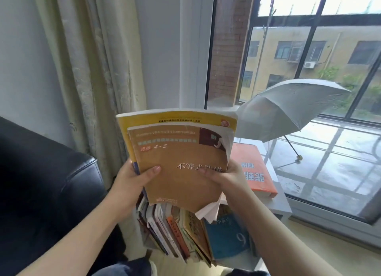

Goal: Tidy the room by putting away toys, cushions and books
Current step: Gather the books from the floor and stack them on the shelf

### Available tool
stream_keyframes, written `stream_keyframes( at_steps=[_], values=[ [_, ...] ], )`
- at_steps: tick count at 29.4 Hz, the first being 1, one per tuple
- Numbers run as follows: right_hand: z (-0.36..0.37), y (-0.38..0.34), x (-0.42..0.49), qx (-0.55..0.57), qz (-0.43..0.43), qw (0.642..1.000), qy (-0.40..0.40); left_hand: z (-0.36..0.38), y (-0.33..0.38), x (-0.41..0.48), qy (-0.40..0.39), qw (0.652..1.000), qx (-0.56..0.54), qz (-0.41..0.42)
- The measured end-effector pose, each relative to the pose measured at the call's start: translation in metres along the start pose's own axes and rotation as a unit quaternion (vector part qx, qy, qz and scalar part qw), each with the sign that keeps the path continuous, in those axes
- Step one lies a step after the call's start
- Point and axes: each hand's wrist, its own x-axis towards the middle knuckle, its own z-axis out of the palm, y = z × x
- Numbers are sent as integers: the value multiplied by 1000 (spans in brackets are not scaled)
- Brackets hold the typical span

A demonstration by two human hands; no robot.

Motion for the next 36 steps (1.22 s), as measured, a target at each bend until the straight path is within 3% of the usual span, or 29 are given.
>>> stream_keyframes(
  at_steps=[3,6,8,11,16,19,22,25,27,31,33,36],
  values=[
    [-3,8,-19,-56,29,997,-38,-15,-3,-22,-60,997,34,-24],
    [-16,34,-49,-120,79,989,-30,-14,-18,-46,-162,971,167,-60],
    [-27,53,-67,-171,109,979,-18,-9,-33,-59,-160,948,253,-106],
    [-41,76,-84,-216,153,964,3,-5,-59,-69,-132,943,248,-178],
    [-55,122,-93,-273,269,919,87,18,-111,-84,-153,931,267,-197],
    [-53,143,-83,-292,290,904,115,37,-143,-76,-146,907,333,-213],
    [-43,149,-85,-235,352,906,-3,47,-163,-74,-85,903,344,-241],
    [-38,162,-91,-299,417,841,-173,64,-174,-68,15,914,322,-247],
    [-36,173,-97,-387,373,818,-205,80,-170,-66,56,926,261,-267],
    [-46,173,-95,-585,212,778,-86,106,-167,-60,-8,945,130,-300],
    [-61,167,-89,-590,209,779,-37,113,-169,-57,-48,955,64,-287],
    [-74,164,-79,-553,249,794,36,109,-185,-45,-25,951,96,-292]
  ],
)
